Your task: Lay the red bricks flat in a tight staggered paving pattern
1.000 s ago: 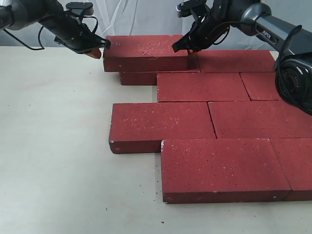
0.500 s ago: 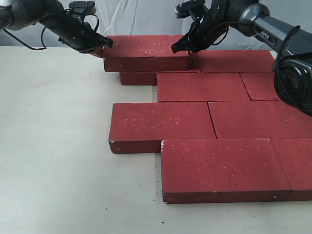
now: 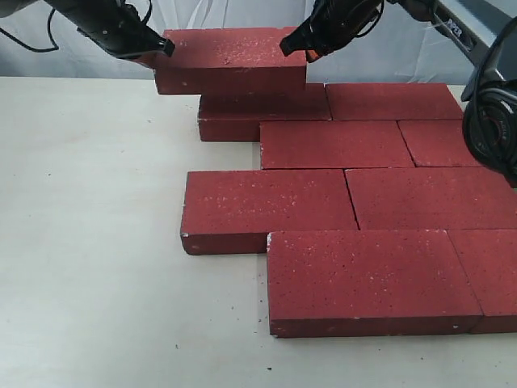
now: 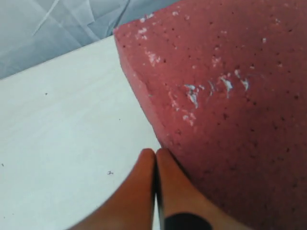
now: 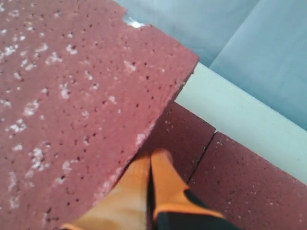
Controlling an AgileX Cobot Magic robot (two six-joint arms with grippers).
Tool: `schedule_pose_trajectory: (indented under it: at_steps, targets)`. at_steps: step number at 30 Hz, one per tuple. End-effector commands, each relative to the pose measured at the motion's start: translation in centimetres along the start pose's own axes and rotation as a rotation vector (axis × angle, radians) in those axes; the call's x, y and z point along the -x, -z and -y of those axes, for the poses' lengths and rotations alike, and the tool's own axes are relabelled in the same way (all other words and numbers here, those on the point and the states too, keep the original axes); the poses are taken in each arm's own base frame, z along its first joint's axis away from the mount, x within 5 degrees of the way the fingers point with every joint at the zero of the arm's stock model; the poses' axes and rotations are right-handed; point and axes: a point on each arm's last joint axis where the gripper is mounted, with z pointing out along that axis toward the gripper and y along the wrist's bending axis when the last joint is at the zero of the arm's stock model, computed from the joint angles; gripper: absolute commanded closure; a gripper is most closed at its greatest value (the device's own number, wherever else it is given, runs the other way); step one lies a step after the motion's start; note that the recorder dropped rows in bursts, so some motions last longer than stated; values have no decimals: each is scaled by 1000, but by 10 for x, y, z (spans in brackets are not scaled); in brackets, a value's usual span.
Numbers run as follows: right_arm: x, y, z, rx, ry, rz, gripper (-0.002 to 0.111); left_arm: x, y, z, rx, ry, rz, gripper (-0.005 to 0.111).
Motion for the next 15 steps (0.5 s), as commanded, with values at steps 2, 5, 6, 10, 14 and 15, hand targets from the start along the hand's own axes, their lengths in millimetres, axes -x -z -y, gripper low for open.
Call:
schedule_pose_trajectory:
  at_steps: [2, 5, 6, 10, 14, 15]
  targets:
    - [9, 19, -23, 28, 44, -29, 109, 2, 23, 10, -43, -11, -66, 107]
    - [11, 24, -37, 48, 65, -51, 109, -4, 28, 11, -57, -15, -141, 107]
    - [11, 27, -39, 53, 67, -59, 109, -6, 31, 11, -63, -7, -160, 107]
    - [12, 34, -50, 77, 66, -89, 109, -11, 47, 6, -89, 18, -216, 107]
    - [14, 36, -59, 88, 59, -83, 109, -21, 67, -1, -71, 50, -215, 107]
    - [15, 37, -62, 93, 63, -80, 109, -25, 69, -2, -64, 57, -213, 107]
